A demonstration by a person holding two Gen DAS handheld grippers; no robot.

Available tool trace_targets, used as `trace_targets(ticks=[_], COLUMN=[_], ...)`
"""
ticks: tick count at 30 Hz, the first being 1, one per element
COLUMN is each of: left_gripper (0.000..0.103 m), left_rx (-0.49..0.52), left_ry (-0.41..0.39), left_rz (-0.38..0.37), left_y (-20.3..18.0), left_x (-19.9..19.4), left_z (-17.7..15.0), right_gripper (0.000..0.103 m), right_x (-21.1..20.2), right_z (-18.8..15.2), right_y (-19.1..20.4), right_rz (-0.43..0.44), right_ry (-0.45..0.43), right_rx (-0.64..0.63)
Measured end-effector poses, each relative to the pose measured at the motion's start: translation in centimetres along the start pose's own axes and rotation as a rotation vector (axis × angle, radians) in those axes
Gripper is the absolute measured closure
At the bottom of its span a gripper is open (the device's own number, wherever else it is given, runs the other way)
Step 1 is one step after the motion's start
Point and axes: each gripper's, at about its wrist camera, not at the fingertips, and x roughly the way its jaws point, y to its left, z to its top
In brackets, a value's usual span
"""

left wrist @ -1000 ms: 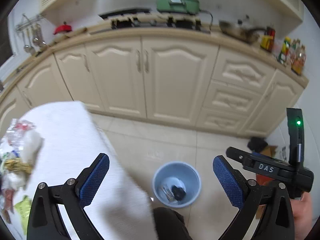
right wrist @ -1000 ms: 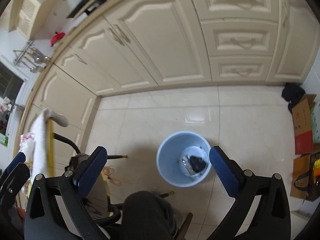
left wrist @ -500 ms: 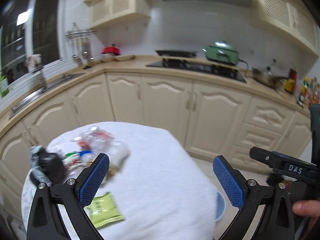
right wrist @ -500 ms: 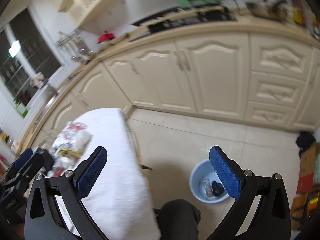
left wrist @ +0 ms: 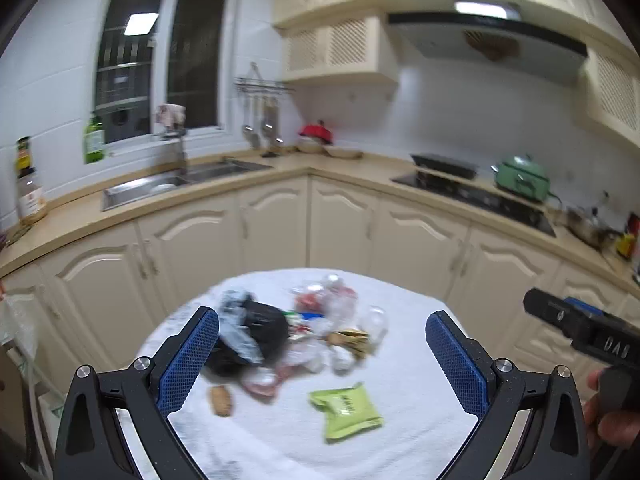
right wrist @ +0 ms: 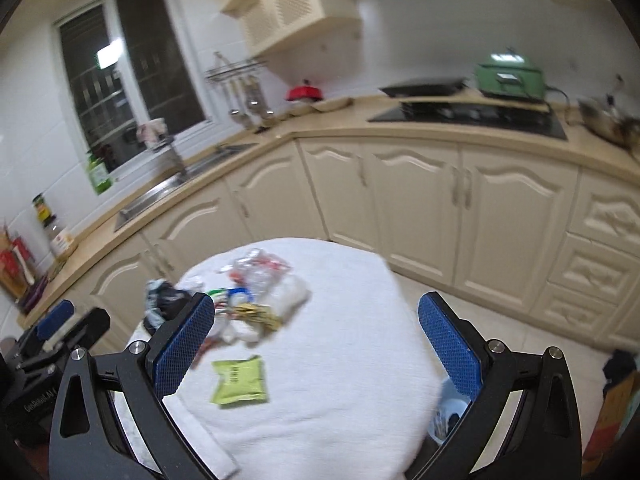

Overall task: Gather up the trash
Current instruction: 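Return both tools to the table above the remaining trash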

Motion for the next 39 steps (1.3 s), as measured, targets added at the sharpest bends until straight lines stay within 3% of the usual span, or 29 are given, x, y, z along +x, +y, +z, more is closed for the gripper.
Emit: trace_targets(ticks=[11,19,27,39], left_gripper=[0.001,0.001,0.001,0.001], left_rx=[-0.063,-0.079,-0.067,-0.053], left_ry=[-0.037,-0.009,0.098,0.282], left_rz=[0.134,0.168,0.175,0.185], left_y=[4.5,6.0,7.4,9.0], left_x=[-4.6,-3.6,1.1,13.7], left_z=[-1.0,-2.4,-4.6,-4.8], right_gripper=[0.000,0.000,0.000,0.000], right_x=[-1.0,0.3,5.1,13.4], right_z=[-0.8,-1.7,-4.3,-9.5], right_y=[9.4,10.9,10.0,8.0], right_rz=[0.070,0.087,0.061,0.024], right_ry=[-0.050,-0.013,0.129,0.368], right_rx=[-0.184,-0.227,-0.222,-0.215])
